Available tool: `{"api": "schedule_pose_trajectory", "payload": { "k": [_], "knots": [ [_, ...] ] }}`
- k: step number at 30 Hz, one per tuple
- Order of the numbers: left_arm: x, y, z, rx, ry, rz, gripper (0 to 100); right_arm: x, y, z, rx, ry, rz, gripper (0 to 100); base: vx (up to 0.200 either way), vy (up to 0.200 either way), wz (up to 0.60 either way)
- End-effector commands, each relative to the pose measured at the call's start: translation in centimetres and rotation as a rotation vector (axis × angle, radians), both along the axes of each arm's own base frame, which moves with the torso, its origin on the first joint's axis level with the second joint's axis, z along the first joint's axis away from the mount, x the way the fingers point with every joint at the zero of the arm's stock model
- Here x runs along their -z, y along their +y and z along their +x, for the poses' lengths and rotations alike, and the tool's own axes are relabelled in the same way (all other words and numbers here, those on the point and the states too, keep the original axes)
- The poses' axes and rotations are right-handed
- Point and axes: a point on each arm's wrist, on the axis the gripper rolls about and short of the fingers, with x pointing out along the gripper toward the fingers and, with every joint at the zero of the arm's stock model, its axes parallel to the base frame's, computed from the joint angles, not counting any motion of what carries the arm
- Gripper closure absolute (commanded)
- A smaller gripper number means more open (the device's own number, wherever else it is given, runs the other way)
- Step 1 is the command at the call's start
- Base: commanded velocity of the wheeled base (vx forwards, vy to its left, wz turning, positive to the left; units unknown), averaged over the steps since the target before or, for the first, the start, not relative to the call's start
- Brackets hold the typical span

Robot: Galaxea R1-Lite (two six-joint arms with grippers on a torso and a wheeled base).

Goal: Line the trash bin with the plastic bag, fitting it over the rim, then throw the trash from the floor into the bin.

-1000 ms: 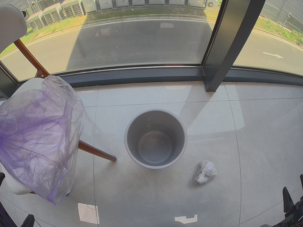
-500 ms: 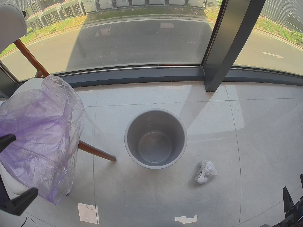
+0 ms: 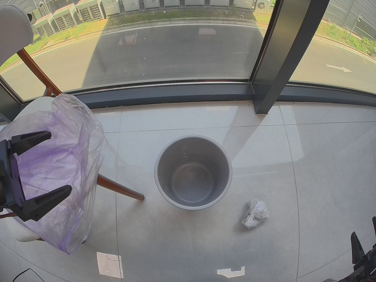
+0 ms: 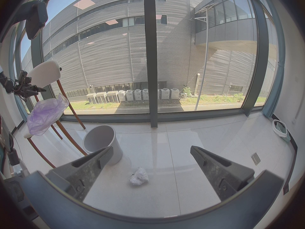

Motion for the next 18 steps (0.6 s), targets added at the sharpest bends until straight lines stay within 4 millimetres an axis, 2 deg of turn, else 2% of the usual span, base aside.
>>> {"api": "schedule_pose_trajectory", "payload": {
  "k": [1,4,7,13,17,18],
  "knots": [
    [0.9,-0.4,3.0,0.027,0.094,-0.011,0,0.5,0.0,0.0,-0.001,0.001,0.000,0,0.000,0.000,0.00],
    [1.3,-1.8,4.5,0.089,0.071,-0.003,0,0.5,0.0,0.0,-0.001,0.001,-0.002,0,0.000,0.000,0.00],
    [1.1,-2.7,5.0,0.052,0.036,0.014,0,0.5,0.0,0.0,-0.001,0.001,-0.002,0,0.000,0.000,0.00],
    [1.2,-3.5,5.0,-0.135,0.043,0.030,0,0.5,0.0,0.0,-0.001,0.001,0.000,0,0.000,0.000,0.00],
    [1.4,-5.9,4.1,-0.165,0.101,0.006,0,0.5,0.0,0.0,-0.001,0.001,0.000,0,0.000,0.000,0.00],
    [1.9,-7.0,3.7,-0.225,0.124,0.032,0,0.5,0.0,0.0,-0.001,0.001,0.000,0,0.000,0.000,0.00]
  ]
}}
